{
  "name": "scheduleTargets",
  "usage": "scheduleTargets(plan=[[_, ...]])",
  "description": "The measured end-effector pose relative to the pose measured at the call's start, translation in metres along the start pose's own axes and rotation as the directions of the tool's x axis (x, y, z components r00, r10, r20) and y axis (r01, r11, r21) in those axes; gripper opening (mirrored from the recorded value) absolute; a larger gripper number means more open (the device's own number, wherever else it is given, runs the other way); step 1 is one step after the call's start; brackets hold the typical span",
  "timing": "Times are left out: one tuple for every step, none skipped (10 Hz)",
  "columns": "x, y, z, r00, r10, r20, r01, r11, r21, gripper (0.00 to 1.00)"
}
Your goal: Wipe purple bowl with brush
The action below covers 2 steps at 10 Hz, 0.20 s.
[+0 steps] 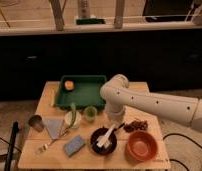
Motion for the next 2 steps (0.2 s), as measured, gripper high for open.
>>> scheduleTargets(plan=[[-0.0001,0.0,0.0005,1.0,0.0,0.001,0.0,1.0,0.0,0.0],[-0.0002,0.0,0.0006,1.0,0.0,0.001,0.0,1.0,0.0,0.0]])
